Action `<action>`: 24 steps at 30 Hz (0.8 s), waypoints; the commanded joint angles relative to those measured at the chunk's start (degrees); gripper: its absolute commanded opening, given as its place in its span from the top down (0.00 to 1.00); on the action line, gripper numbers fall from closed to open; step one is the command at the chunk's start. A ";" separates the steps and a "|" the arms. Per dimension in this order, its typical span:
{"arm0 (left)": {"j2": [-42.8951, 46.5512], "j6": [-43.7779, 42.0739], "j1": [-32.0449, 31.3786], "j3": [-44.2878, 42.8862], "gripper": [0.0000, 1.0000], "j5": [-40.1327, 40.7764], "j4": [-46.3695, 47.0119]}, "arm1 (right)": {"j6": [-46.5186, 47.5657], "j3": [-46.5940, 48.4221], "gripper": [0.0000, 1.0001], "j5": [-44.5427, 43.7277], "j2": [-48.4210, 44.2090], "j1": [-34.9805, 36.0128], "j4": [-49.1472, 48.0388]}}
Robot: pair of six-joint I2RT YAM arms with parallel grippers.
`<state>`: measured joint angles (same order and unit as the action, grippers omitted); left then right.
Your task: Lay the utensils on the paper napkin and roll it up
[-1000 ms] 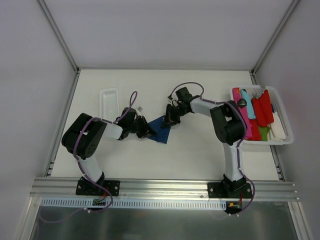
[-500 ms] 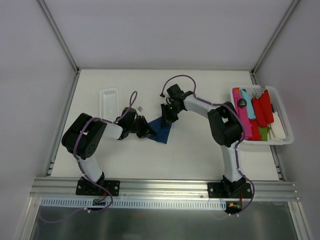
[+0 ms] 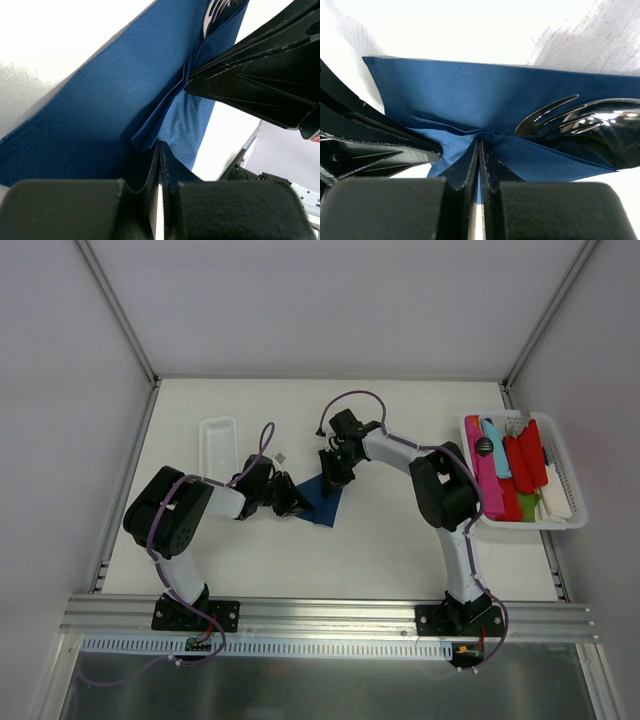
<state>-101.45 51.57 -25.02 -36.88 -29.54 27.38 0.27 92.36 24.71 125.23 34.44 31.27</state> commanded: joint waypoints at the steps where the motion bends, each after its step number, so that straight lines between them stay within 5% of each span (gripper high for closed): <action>1: -1.56 -2.71 0.85 1.20 1.00 3.17 -6.11 | 2.54 1.07 0.97 -3.36 1.51 0.28 2.31; 11: -1.65 -2.53 0.84 1.11 1.00 3.09 -5.84 | 1.93 0.81 0.96 3.15 -7.45 1.68 2.40; 24: -1.82 -2.09 0.76 1.55 1.00 3.09 -5.05 | 0.96 -3.59 0.96 1.93 -2.45 3.00 2.92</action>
<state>-101.45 51.62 -25.02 -36.88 -29.54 27.49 1.13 89.27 27.38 121.49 36.97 32.91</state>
